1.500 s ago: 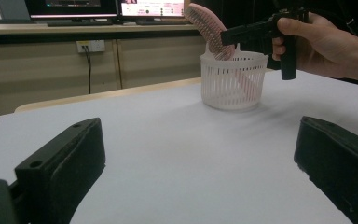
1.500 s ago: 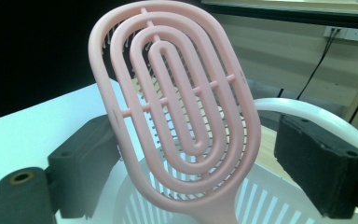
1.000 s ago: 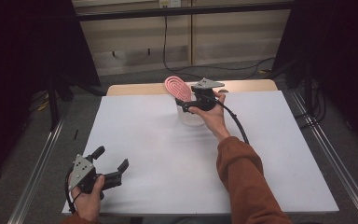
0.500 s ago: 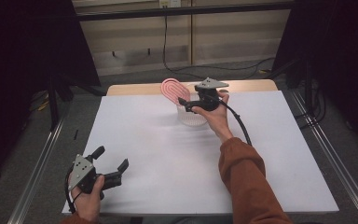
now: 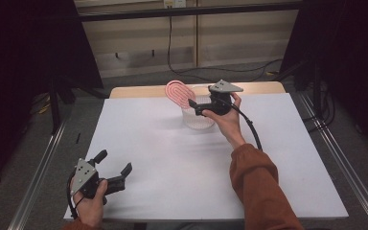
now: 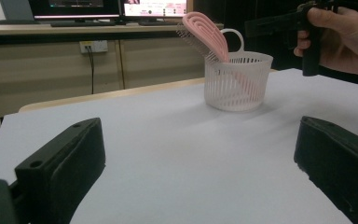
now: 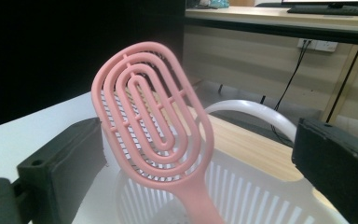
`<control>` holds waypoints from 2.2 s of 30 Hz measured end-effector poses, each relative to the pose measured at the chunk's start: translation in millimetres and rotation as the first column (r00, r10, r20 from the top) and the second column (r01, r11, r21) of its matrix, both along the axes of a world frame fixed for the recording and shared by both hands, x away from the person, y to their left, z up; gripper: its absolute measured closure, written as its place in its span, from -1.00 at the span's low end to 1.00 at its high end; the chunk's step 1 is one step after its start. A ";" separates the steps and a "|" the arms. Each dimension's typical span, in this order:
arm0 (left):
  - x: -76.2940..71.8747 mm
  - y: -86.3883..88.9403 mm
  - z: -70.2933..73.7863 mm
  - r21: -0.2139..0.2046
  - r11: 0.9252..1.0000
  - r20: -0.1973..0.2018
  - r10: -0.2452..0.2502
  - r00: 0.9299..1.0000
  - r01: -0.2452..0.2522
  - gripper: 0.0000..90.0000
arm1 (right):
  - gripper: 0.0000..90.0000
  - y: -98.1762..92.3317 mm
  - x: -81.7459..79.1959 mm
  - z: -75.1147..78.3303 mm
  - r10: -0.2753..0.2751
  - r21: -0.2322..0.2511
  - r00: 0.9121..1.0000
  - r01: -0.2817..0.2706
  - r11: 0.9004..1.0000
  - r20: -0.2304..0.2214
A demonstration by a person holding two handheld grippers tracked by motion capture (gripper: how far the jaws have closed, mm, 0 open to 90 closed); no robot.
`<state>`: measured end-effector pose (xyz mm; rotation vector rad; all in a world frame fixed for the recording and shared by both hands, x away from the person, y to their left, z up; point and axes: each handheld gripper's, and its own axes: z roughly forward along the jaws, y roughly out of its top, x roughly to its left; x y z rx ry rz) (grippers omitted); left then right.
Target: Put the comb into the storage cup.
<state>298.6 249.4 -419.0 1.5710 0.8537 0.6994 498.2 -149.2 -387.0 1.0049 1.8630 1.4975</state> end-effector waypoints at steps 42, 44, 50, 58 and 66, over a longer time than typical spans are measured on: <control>-0.7 3.2 -2.0 0.002 1.000 -0.010 0.031 0.999 -0.031 -0.96 | -1.00 -34.3 -59.6 8.4 -0.178 -0.008 0.978 0.180 0.984 0.111; -1.1 2.7 -1.6 0.002 0.999 -0.007 0.032 0.999 -0.032 -0.96 | -1.00 -36.3 -62.8 8.1 -0.179 0.000 0.977 0.180 0.984 0.113; -0.3 3.2 -1.6 -0.013 1.000 -0.014 0.026 1.000 -0.026 -0.96 | -1.00 -42.5 -78.2 7.2 -0.193 -0.008 0.971 0.196 0.981 0.144; -0.5 2.2 -0.9 -0.018 1.000 -0.006 0.025 1.000 -0.025 -0.96 | -1.00 -50.6 -89.9 2.4 -0.217 -0.026 0.964 0.223 0.974 0.153; -0.2 3.4 -0.8 -0.021 0.999 -0.010 0.042 0.999 -0.042 -0.93 | -1.00 -57.0 -103.4 2.5 -0.225 -0.014 0.959 0.231 0.973 0.174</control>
